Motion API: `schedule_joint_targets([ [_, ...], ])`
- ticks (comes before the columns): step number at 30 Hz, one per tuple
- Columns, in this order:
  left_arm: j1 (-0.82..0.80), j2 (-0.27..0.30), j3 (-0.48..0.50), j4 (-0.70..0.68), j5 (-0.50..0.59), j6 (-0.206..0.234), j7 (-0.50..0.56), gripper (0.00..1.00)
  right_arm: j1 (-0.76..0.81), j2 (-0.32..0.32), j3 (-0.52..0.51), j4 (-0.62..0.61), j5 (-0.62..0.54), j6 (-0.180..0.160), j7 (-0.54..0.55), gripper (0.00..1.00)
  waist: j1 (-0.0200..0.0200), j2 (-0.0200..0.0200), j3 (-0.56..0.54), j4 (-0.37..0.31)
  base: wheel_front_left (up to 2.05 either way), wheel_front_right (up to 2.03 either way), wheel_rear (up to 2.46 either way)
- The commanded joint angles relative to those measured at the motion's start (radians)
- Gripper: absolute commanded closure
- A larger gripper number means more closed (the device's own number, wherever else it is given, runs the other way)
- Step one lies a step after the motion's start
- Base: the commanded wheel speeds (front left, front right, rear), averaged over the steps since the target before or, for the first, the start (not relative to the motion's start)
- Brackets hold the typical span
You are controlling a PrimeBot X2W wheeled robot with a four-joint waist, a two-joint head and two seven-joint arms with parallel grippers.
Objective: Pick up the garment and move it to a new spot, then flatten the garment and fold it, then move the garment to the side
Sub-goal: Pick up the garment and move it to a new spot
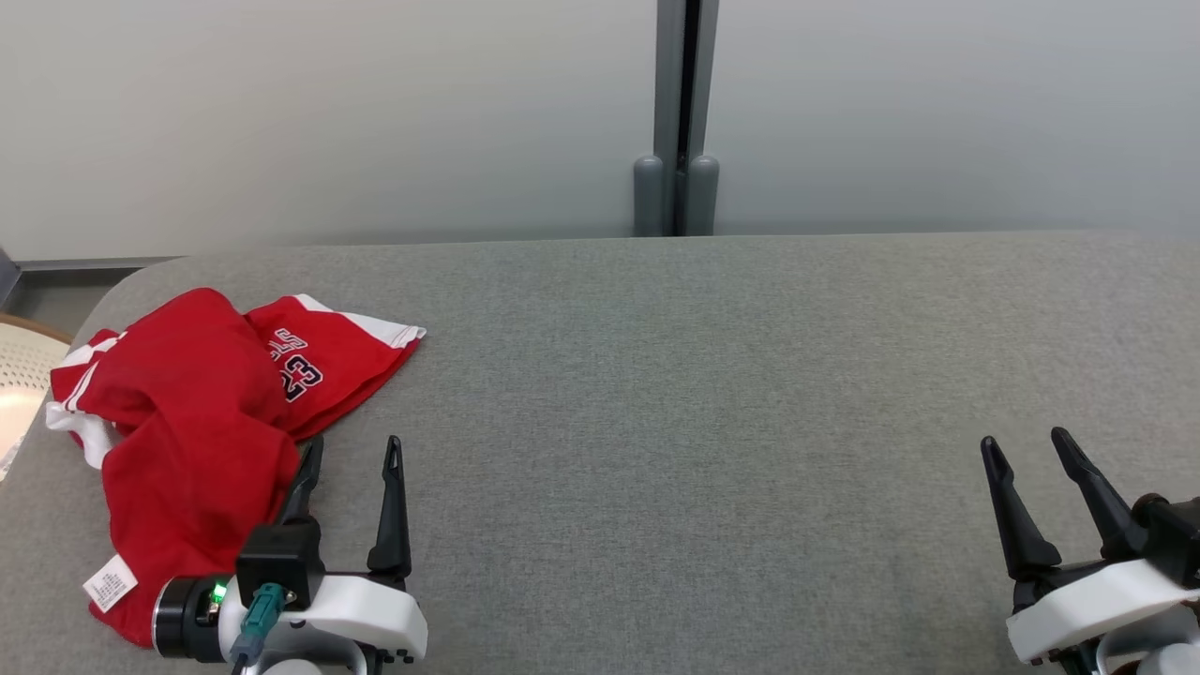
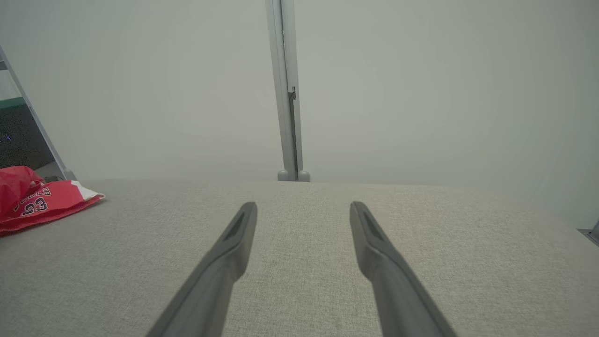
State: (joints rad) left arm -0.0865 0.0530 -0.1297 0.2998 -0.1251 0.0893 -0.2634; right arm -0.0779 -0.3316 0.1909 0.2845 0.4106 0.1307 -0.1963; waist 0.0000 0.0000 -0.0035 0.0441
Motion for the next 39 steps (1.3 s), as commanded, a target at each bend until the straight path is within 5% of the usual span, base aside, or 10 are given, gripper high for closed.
schedule_joint_targets([
  [1,-0.011,0.003,0.003,-0.004,-0.003,0.001,-0.002,0.0,0.008,-0.007,-0.003,-0.009,-0.005,0.0,0.003,0.0,0.0,0.0,0.004,0.026,0.0,0.0,0.0],
  [20,-0.055,0.006,0.02,0.01,-0.023,-0.008,-0.002,0.0,0.056,-0.002,-0.029,-0.178,-0.039,0.0,0.074,0.0,0.0,0.0,0.037,0.341,0.0,0.0,0.0],
  [39,-0.073,0.005,0.025,0.028,-0.025,-0.024,-0.002,0.0,0.072,0.005,-0.041,-0.237,-0.053,0.0,0.105,0.0,0.0,0.0,0.051,0.407,0.0,0.0,0.0],
])
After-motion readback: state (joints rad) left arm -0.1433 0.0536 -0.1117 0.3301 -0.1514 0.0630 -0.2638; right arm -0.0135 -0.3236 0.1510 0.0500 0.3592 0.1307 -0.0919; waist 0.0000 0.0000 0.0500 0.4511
